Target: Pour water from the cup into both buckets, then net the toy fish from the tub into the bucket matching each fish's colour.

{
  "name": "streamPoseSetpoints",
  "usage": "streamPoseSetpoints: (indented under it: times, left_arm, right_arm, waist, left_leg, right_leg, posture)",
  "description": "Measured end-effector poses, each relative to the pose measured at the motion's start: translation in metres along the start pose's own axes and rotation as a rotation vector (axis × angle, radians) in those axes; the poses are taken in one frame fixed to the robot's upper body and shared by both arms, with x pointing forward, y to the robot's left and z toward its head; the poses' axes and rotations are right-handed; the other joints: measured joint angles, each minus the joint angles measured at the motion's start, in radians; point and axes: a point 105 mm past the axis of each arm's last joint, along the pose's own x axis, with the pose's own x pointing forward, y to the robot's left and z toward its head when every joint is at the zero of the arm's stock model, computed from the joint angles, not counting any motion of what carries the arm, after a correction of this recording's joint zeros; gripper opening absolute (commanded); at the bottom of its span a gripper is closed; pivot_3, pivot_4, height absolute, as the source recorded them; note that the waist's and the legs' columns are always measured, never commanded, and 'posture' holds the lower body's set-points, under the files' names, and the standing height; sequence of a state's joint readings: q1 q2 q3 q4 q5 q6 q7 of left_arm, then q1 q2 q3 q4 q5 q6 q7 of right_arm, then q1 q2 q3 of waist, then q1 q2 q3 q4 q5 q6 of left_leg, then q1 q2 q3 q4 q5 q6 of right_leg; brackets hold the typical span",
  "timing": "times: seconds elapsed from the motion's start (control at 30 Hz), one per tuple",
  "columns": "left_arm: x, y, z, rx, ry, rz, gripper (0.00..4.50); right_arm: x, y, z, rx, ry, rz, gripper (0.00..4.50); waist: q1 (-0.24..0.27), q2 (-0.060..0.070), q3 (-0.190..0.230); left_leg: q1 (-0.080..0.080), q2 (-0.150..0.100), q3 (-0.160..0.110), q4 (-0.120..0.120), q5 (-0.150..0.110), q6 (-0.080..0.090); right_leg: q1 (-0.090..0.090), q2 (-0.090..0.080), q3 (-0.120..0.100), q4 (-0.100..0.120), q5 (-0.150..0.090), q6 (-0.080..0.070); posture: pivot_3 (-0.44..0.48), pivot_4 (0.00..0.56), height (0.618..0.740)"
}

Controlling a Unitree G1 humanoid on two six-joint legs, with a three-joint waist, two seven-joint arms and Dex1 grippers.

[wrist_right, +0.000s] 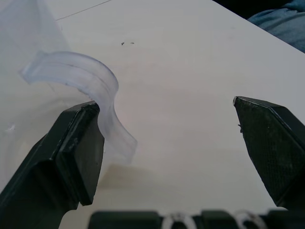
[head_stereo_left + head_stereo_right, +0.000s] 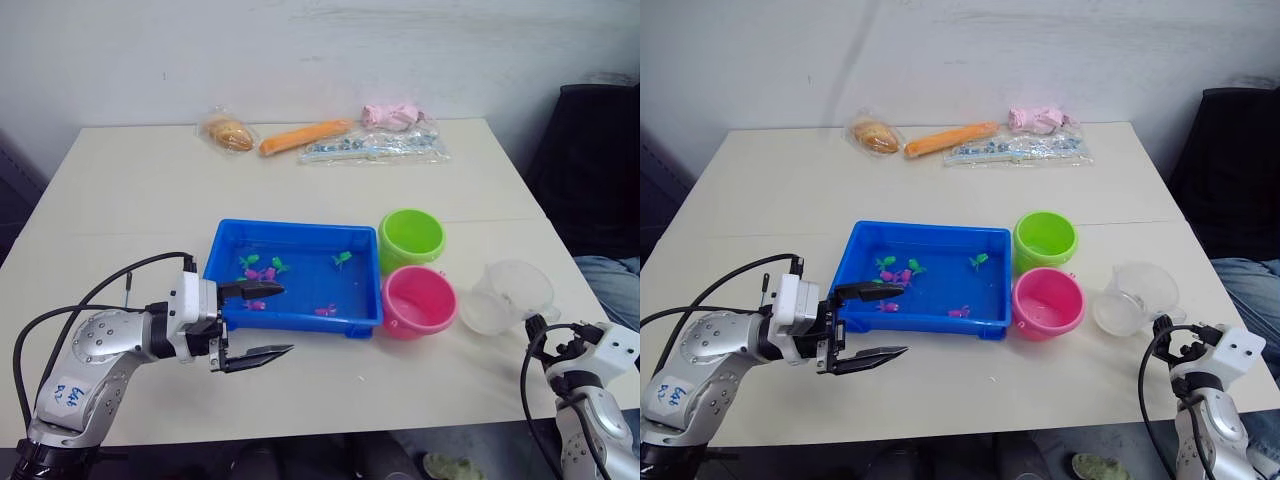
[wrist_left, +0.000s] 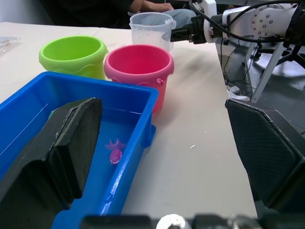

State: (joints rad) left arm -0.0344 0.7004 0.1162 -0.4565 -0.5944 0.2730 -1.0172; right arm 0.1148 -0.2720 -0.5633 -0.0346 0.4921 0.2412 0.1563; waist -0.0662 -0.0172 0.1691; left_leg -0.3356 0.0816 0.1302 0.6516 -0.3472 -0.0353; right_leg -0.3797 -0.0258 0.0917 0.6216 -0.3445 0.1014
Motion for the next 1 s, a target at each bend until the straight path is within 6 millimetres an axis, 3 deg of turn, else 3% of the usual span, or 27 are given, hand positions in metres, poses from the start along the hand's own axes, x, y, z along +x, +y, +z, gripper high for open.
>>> streamPoseSetpoints:
  times: [0.1, 0.23, 0.27, 0.3, 0.33, 0.73, 1.0]
  left_arm:
    - [0.001, 0.000, 0.000, 0.001, -0.001, 0.002, 4.50]
    - [0.002, 0.000, -0.001, 0.000, -0.005, 0.002, 4.50]
    - [0.002, 0.000, -0.001, -0.001, -0.006, 0.002, 4.50]
    - [0.002, 0.000, -0.001, -0.001, -0.006, 0.002, 4.50]
    - [0.002, 0.000, -0.001, -0.001, -0.006, 0.003, 4.50]
    - [0.004, 0.002, -0.001, -0.008, -0.022, 0.019, 4.50]
    - [0.011, 0.013, 0.008, -0.002, -0.073, 0.017, 4.50]
  right_arm:
    - [0.004, 0.003, 0.002, -0.005, -0.008, 0.033, 3.66]
    - [0.006, 0.007, 0.010, -0.041, -0.040, 0.074, 1.72]
    - [0.007, 0.008, 0.012, -0.049, -0.055, 0.084, 0.89]
    - [0.007, 0.008, 0.013, -0.050, -0.059, 0.086, 0.68]
    - [0.006, 0.009, 0.013, -0.052, -0.063, 0.090, 0.13]
    - [-0.005, 0.006, 0.038, -0.124, -0.111, 0.108, 0.13]
    - [-0.027, 0.021, 0.100, -0.388, -0.173, 0.169, 0.13]
  waist:
    - [-0.005, 0.001, 0.000]
    - [-0.013, 0.002, 0.001]
    - [-0.014, 0.002, 0.001]
    - [-0.015, 0.002, 0.001]
    - [-0.015, 0.002, 0.001]
    - [-0.016, 0.004, 0.003]
    - [-0.019, 0.006, 0.006]
  left_leg:
    - [0.000, 0.000, 0.002, 0.000, 0.000, 0.000]
    - [0.000, 0.000, 0.004, 0.000, 0.000, 0.000]
    - [0.000, 0.000, 0.005, 0.000, 0.000, 0.000]
    - [0.000, 0.000, 0.005, 0.000, 0.000, 0.000]
    - [0.000, 0.000, 0.006, 0.000, 0.000, 0.000]
    - [0.000, 0.000, 0.009, 0.000, 0.001, 0.000]
    - [0.000, 0.000, 0.013, 0.000, 0.002, 0.000]
  right_leg:
    - [0.000, 0.000, 0.000, 0.000, 0.000, 0.001]
    - [0.000, 0.000, 0.000, 0.000, 0.000, 0.001]
    - [0.000, 0.000, 0.000, 0.000, 0.000, 0.001]
    - [0.000, 0.000, 0.000, 0.000, 0.000, 0.001]
    - [0.000, 0.000, 0.000, 0.000, 0.000, 0.001]
    - [0.000, 0.000, 0.002, 0.000, 0.001, 0.003]
    - [-0.003, 0.002, 0.008, 0.000, 0.003, 0.006]
  posture:
    - [0.000, 0.150, 0.740]
    - [0.000, 0.150, 0.740]
    - [0.000, 0.150, 0.740]
    - [0.000, 0.150, 0.740]
    - [0.000, 0.150, 0.740]
    - [0.000, 0.150, 0.740]
    - [0.000, 0.150, 0.740]
